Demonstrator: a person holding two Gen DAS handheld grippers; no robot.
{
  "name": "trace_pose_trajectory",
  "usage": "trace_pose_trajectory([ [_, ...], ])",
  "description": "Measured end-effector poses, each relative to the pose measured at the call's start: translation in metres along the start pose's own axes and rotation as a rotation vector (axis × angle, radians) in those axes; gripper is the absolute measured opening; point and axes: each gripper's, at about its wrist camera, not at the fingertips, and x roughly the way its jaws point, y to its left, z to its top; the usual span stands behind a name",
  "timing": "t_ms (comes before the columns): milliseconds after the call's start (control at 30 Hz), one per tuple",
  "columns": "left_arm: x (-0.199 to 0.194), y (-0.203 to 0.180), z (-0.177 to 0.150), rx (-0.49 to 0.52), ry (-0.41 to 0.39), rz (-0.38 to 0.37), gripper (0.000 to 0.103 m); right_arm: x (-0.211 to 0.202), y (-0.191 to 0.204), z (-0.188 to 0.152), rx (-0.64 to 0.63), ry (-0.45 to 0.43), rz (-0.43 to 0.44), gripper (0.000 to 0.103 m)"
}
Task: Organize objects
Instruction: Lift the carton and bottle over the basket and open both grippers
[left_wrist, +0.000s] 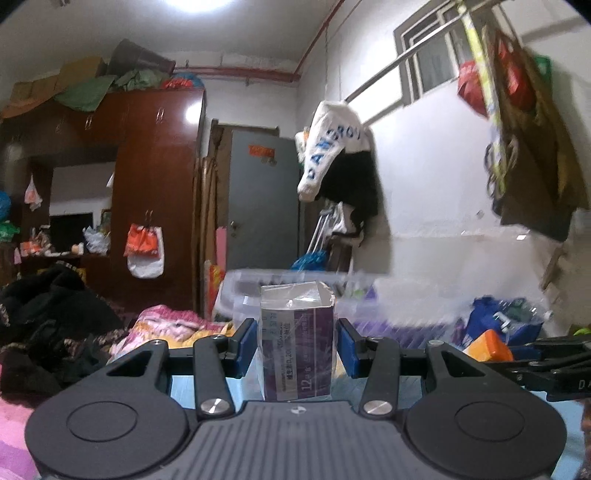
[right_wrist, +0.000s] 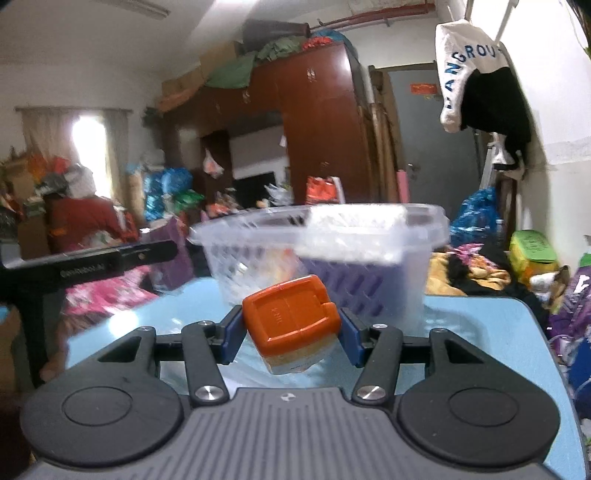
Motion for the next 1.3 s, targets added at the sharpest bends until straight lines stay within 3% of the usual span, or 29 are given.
trace_pose_trajectory([
  [200, -0.002, -0.008, 0.047, 0.028, -0.061, -0.051, 0.050, 0.000, 0.010, 0.052, -0.028, -0.064, 0.008, 0.057],
  [367, 0.054, -0.004, 0.089, 0.004, 0.015, -0.026, 0.050, 0.042, 0.011, 0.108, -0.034, -0.076, -0.023, 0.057],
  [467, 0.099, 0.009, 0.099, -0.058, 0.106, -0.012, 0.050, 0.087, 0.006, 0.133, -0.039, -0.025, -0.115, 0.057],
  [667, 0.161, 0.020, 0.083, -0.125, 0.262, 0.018, 0.050, 0.142, -0.018, 0.127, 0.012, 0.073, -0.158, 0.057],
  [933, 0.168, 0.028, 0.071, -0.179, 0.248, 0.026, 0.051, 0.152, -0.027, 0.115, 0.056, 0.082, -0.134, 0.058],
  [1033, 0.170, 0.024, 0.069, -0.155, 0.256, 0.030, 0.052, 0.151, -0.024, 0.115, 0.051, 0.098, -0.134, 0.058],
  [1100, 0.170, 0.022, 0.069, -0.148, 0.247, 0.031, 0.061, 0.151, -0.023, 0.115, 0.046, 0.104, -0.141, 0.061],
  [1133, 0.168, 0.022, 0.068, -0.145, 0.237, 0.046, 0.065, 0.151, -0.024, 0.115, 0.050, 0.107, -0.138, 0.070],
  [1167, 0.167, 0.022, 0.070, -0.139, 0.228, 0.063, 0.074, 0.148, -0.026, 0.116, 0.056, 0.102, -0.146, 0.076],
  [1200, 0.164, 0.022, 0.071, -0.135, 0.217, 0.072, 0.087, 0.142, -0.027, 0.116, 0.066, 0.080, -0.160, 0.092],
  [1233, 0.160, 0.024, 0.071, -0.131, 0.207, 0.073, 0.092, 0.135, -0.029, 0.116, 0.077, 0.052, -0.169, 0.100],
  [1300, 0.143, 0.023, 0.072, -0.096, 0.171, 0.071, 0.098, 0.113, -0.029, 0.115, 0.090, 0.007, -0.154, 0.101],
])
